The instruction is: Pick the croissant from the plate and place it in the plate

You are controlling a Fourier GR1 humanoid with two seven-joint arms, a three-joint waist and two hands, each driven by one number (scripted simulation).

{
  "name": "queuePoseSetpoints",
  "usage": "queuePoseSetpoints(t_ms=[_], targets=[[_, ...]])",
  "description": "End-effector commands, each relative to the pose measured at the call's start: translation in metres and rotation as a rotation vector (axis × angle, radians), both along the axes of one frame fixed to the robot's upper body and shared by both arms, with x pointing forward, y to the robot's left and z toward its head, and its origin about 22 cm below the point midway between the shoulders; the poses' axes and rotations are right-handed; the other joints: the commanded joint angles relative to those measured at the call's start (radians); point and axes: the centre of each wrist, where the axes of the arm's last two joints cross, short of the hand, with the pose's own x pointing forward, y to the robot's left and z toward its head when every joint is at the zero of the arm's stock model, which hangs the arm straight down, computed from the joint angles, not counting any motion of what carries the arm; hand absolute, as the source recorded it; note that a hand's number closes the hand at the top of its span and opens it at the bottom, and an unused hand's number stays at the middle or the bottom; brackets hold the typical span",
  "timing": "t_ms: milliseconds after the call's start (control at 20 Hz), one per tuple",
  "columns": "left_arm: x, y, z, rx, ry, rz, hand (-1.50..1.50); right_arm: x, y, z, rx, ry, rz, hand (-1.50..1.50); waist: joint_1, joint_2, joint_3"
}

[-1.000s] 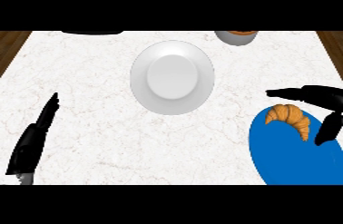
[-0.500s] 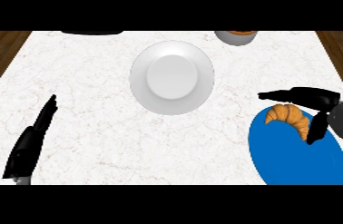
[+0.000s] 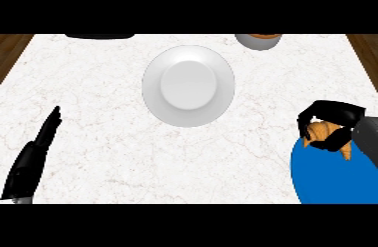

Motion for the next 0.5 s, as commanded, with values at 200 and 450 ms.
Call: queuePoseSetpoints(t_ms=[200,450], targets=[[0.006,0.009,0.005,-0.003,0.000,0.001,0.00,0.009,-0.015,-0.001,-0.133,-0.103,-0.511,1.50,-0.008,0.002,-0.001],[0.006,0.006,0.000,0.013,0.009,0.014,0.00,0.022,-0.010,0.012,-0.275,-0.337,-0.890,1.50,-0.017,-0.004,-0.002]])
